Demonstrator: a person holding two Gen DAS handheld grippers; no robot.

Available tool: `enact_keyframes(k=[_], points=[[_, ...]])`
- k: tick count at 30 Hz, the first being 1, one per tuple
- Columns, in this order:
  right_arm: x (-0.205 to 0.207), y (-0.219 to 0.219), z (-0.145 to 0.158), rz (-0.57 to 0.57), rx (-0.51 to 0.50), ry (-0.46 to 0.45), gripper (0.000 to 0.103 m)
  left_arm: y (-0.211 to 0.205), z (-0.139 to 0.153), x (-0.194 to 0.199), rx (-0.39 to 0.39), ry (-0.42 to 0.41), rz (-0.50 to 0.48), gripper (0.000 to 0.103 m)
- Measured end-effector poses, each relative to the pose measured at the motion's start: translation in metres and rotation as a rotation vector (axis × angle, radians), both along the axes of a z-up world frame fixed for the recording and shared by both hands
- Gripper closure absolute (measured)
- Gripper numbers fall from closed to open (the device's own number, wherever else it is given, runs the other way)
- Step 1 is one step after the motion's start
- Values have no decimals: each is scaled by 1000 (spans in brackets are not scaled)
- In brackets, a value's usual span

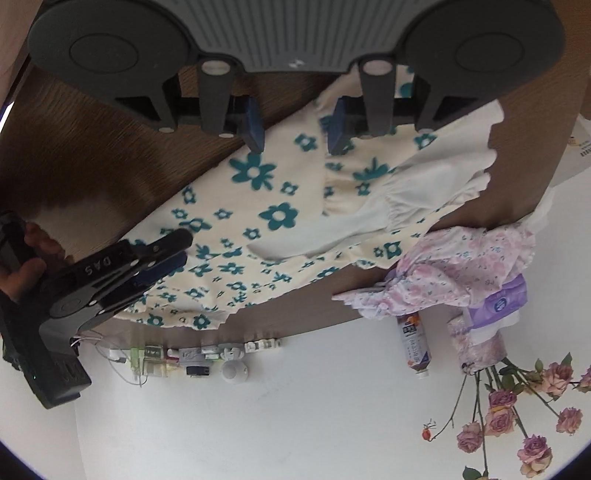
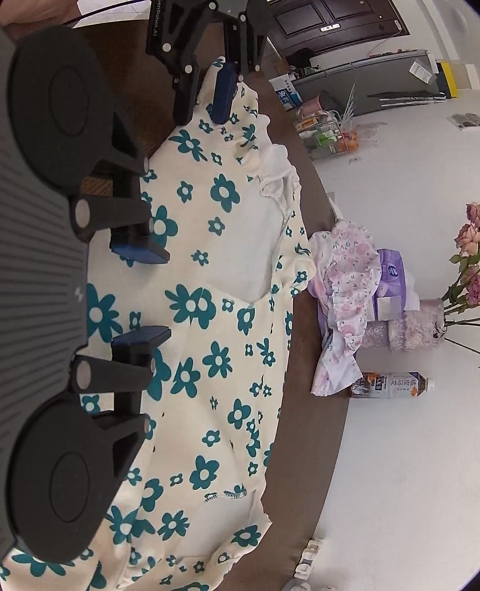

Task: Fold clothes

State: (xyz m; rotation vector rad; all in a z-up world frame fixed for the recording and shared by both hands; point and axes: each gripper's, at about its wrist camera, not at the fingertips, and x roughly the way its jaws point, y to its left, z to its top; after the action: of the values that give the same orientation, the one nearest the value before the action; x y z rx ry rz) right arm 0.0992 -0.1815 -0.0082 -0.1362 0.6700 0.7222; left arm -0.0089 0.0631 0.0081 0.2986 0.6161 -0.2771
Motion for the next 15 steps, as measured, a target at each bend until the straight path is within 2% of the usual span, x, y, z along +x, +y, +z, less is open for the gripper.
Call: enact_keyframes(k=[3,4,7,8,15], points=[[-1,-3,-1,-21,3,2,65,8,-5,-8,128,-31,2,66],[-2,-3,-1,-25,1,-1,65,12,-5,-8,149,-27,5,66],[-5,-5,-2,-35,-6,-9,65,26,-4,-8,206,-11,11,96],[-6,-7,-2,-36,-6,-10,65,31,-3,-8,203,-8,8,99],[-10,-13,-2,-46,-20,-30,66,55,6,-7,231,-12,21,100]])
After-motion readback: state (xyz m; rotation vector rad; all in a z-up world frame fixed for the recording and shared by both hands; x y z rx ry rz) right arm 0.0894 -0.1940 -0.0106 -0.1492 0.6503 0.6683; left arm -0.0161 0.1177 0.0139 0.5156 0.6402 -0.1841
